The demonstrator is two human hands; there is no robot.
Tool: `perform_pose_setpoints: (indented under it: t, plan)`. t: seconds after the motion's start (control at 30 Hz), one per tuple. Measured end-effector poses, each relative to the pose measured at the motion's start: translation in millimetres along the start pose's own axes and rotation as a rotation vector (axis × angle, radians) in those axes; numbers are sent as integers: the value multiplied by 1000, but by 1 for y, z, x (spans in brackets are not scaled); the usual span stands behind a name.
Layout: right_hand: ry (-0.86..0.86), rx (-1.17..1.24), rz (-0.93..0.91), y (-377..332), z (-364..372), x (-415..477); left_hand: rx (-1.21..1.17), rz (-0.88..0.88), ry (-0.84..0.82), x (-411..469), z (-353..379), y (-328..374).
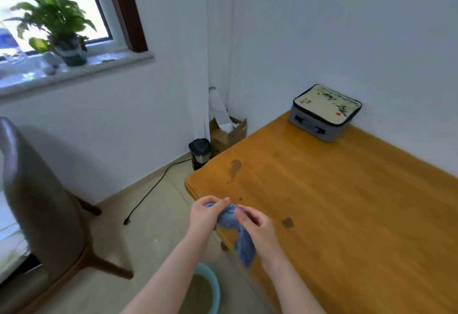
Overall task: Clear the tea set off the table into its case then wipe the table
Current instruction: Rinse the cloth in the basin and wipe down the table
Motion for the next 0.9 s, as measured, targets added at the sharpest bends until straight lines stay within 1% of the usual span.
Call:
perform_pose_setpoints:
  t: [0.07,0.17,0.23,0.3,0.37,0.4,0.43,0.5,0.57,0.63,0.7,0.8,0.9]
  plan:
    - [16,26,24,-8,-15,4,79,40,-33,5,19,5]
    - [166,3,-23,-20,-41,15,190,44,-145,12,50,15]
    - [256,-13,-87,-27,-54,22,258,8,-278,14,64,22]
    - [320,6,-140,-35,-65,27,305,-24,-445,16,71,26]
    - [371,48,-180,-44,-73,32,359,7,-586,22,73,30]
    - [390,75,-187,-48,-78,36,360,18,-627,28,72,29]
    - [401,99,-193,-51,-82,40,304,6,-650,33,72,29]
    - [405,138,-206,-57,-86,47,1,-124,-634,41,71,24]
    - [424,160,-207,-61,-90,52,-361,-294,-539,45,73,18]
    - [457,192,-191,-64,-94,55,-595,-440,-446,48,75,12]
    - [471,217,-187,-67,-98,58,-669,-488,-416,51,78,7]
    - [490,197,-198,-72,-99,63,-654,-531,-396,56,84,1]
    - [468,206,-141,-75,-101,71,-676,-604,-369,57,92,4]
Point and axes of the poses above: each hand's wrist, its own x-axis towards the middle knuckle, its own z-axis out of the palm, y = z × x, the point moved 1 cm from there along x, towards the middle knuckle, and after that the axes turned 9 degrees about z, right-handed, at the moved point
